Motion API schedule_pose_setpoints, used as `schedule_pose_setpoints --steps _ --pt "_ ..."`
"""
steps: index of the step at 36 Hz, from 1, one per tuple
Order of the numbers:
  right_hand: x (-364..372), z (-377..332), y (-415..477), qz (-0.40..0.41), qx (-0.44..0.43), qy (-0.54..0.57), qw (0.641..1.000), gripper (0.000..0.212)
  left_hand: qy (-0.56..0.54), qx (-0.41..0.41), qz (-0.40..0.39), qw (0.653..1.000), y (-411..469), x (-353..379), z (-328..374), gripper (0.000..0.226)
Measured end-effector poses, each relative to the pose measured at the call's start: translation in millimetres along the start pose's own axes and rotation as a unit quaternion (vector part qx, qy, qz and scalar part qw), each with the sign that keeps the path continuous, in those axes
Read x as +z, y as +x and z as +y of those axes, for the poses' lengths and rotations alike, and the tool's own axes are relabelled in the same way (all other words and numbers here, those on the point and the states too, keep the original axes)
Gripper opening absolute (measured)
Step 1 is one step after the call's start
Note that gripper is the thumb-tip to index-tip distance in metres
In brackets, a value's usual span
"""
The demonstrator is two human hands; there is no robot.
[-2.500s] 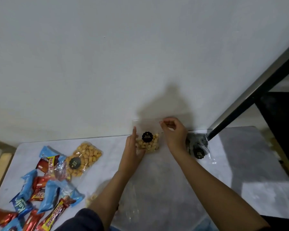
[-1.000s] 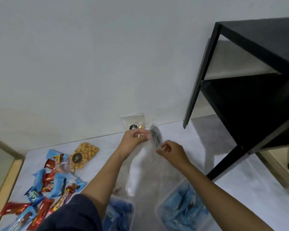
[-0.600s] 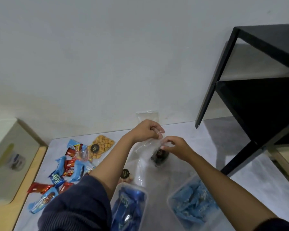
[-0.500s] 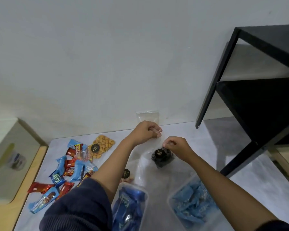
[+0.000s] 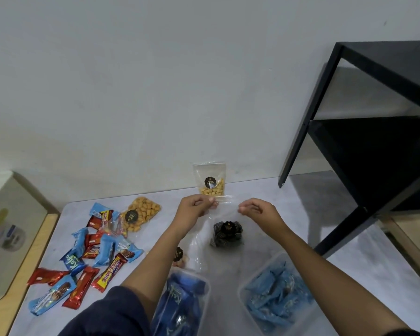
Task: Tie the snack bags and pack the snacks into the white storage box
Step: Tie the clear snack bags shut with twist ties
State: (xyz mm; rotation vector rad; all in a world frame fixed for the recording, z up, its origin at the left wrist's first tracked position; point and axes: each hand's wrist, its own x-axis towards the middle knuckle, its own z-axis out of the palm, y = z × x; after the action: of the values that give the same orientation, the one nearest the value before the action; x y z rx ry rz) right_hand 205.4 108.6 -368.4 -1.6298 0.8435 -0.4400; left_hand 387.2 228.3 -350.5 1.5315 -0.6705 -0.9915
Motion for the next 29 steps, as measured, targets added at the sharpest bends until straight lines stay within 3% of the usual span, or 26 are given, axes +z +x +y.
schedule_pose_setpoints --steps 5,11,15,23,29 --pt "-7 -14 -2 -0.024 -0.016 0.005 1.000 0.011 0.006 0.027 0.020 0.999 1 -2 1 0.021" --pt "-9 -19 -3 -0.001 -0.032 0.016 0.999 0.010 -0.014 0.057 0.062 0.996 -2 -4 1 0.011" --pt "-12 -22 -4 -0.002 -0.039 -0.015 0.999 0.003 -0.012 0.065 0.069 0.995 -3 -1 0 0.007" --pt "-17 -24 -9 -0.045 -0.040 -0.102 0.993 0.014 -0.018 0.054 0.068 0.996 -3 2 -3 0.013" --pt "-17 -24 -13 -0.048 -0.040 -0.109 0.992 0.015 -0.017 0.050 0.062 0.997 -8 0 -9 0.016"
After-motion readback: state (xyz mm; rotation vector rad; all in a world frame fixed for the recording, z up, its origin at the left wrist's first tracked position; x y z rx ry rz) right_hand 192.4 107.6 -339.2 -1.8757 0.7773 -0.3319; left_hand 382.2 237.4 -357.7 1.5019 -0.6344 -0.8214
